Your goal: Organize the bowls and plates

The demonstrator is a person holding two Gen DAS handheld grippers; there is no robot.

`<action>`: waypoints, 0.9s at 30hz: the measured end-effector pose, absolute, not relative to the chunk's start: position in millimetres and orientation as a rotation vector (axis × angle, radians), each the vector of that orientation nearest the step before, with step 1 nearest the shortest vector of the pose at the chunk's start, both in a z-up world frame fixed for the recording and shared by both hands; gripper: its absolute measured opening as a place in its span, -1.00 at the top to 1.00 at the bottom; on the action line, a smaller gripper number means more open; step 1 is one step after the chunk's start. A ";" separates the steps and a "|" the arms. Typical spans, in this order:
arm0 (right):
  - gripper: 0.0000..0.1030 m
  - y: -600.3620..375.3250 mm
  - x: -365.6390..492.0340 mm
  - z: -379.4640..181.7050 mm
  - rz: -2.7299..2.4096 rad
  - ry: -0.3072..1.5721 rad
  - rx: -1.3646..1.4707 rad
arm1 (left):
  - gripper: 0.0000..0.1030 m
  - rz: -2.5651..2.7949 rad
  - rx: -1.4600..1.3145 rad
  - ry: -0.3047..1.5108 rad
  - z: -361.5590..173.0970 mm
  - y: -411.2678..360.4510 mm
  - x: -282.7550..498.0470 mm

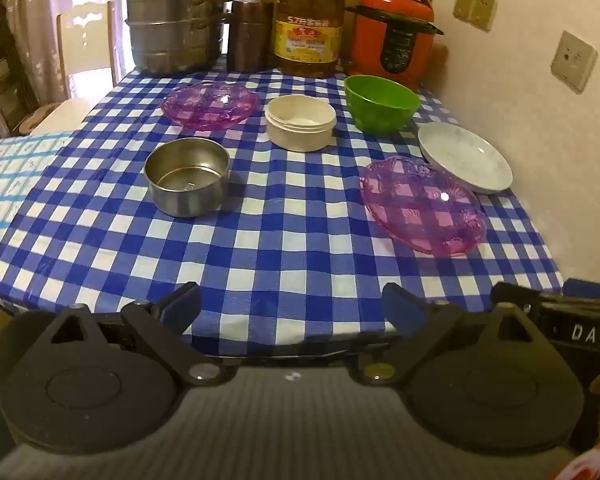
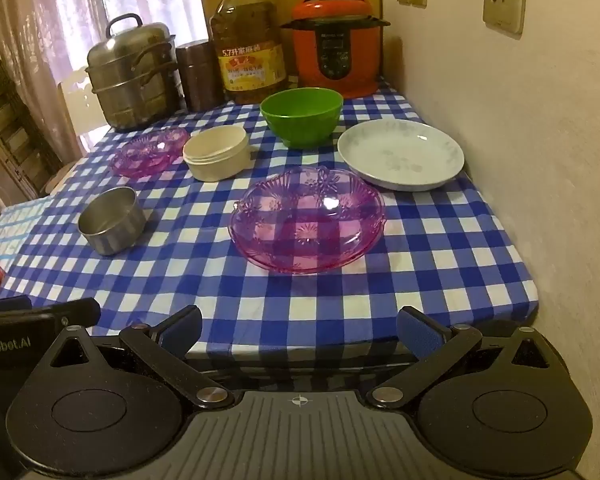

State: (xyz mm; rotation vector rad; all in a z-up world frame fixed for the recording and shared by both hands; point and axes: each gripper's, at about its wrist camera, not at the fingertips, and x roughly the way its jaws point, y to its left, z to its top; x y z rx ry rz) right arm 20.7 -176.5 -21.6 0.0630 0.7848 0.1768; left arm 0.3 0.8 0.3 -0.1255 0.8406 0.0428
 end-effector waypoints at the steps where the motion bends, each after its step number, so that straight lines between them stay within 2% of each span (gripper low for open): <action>1: -0.99 -176.3 21.3 -21.0 0.171 0.789 0.060 | -0.83 0.038 -0.136 0.842 0.4 0.8 0.6; 27: -0.99 -174.9 21.7 -20.4 0.184 0.792 0.060 | -0.83 0.031 -0.136 0.849 3.8 0.4 0.3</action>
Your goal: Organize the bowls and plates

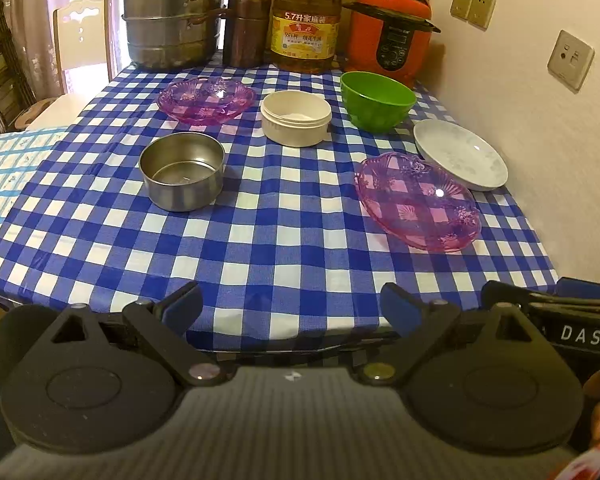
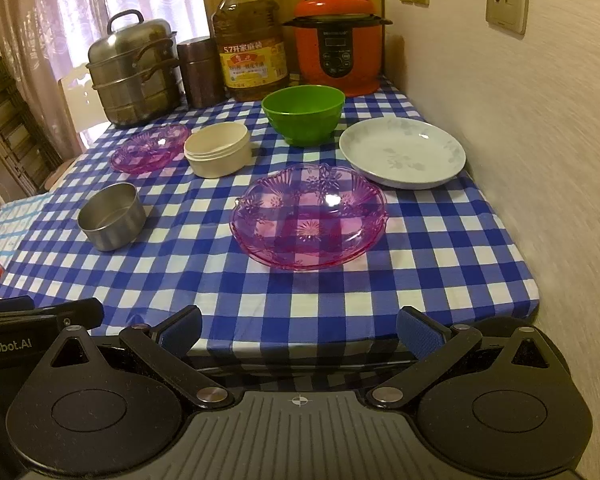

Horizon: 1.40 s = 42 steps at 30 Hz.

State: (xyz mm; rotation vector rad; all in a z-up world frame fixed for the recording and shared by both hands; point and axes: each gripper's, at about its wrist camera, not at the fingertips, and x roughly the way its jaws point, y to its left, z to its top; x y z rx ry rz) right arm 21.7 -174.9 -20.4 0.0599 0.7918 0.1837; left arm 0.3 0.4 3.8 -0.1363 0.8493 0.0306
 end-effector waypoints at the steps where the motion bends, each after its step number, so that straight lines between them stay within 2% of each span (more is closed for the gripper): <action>1: -0.99 -174.7 21.0 -22.2 0.183 0.790 0.059 | -0.83 0.029 -0.136 0.849 3.5 1.0 0.4; 42: -0.99 -178.9 21.7 -21.6 0.183 0.785 0.061 | -0.83 0.024 -0.141 0.844 2.7 1.2 -0.3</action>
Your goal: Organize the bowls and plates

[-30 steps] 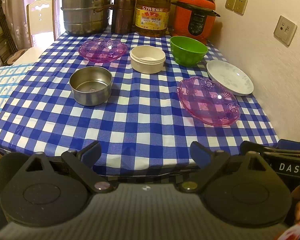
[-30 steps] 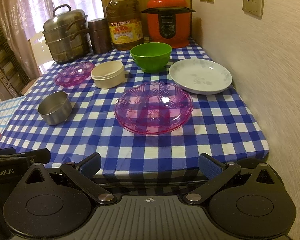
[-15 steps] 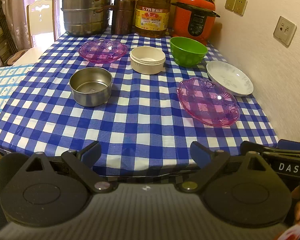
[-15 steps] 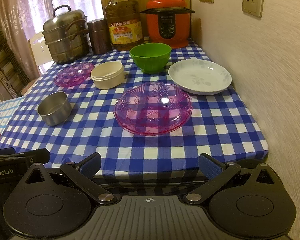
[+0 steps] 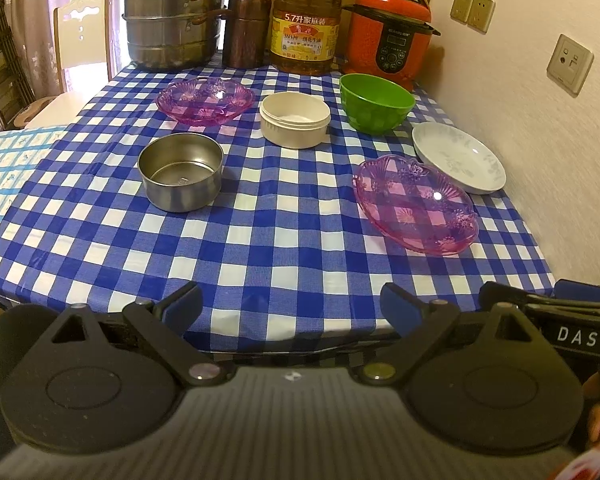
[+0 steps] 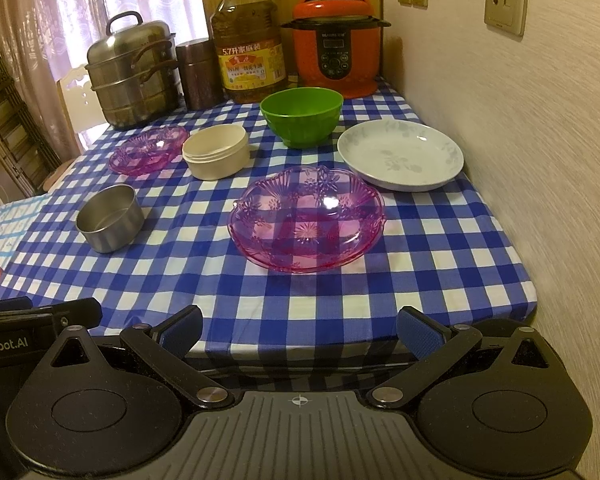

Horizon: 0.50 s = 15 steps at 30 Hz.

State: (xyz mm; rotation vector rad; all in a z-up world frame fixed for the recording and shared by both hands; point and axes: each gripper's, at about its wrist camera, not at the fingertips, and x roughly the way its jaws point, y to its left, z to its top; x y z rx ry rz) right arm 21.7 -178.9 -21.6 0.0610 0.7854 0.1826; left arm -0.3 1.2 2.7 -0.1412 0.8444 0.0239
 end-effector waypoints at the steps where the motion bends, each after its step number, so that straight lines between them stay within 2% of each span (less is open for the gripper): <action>1: -0.99 -179.5 22.5 -21.5 0.183 0.785 0.062 | -0.83 0.024 -0.140 0.844 2.5 1.1 -0.4; 15: -0.99 -178.4 23.3 -22.1 0.182 0.785 0.063 | -0.83 0.022 -0.145 0.841 2.1 -0.4 0.0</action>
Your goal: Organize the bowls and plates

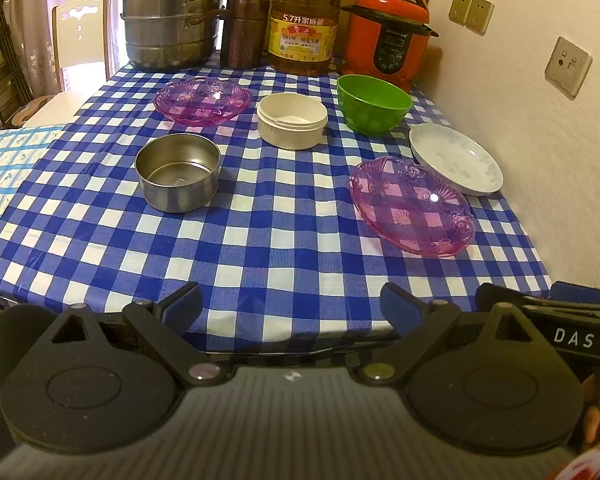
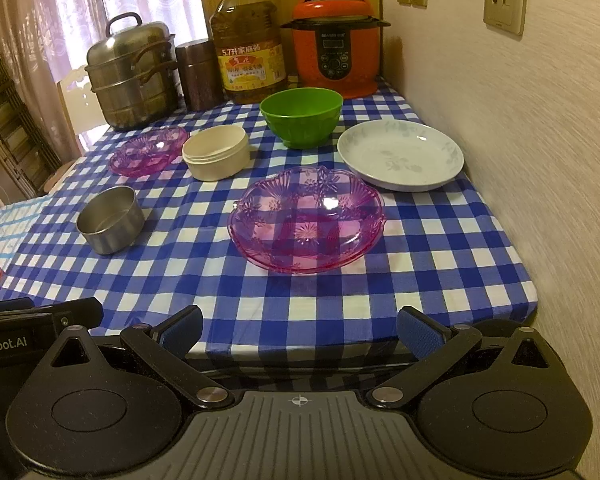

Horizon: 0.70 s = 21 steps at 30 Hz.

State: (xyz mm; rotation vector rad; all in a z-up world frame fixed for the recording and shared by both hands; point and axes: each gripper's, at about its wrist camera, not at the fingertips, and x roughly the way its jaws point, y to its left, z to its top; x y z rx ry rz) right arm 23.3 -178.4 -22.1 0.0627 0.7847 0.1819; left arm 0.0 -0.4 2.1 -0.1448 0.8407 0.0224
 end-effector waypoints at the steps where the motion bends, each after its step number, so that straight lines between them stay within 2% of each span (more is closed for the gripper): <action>1: -0.99 -179.3 23.9 -22.0 0.182 0.784 0.063 | -0.83 0.022 -0.145 0.840 2.4 -1.1 0.1; 21: -0.99 -179.4 23.8 -23.0 0.178 0.786 0.072 | -0.83 0.020 -0.151 0.839 2.4 -2.7 1.0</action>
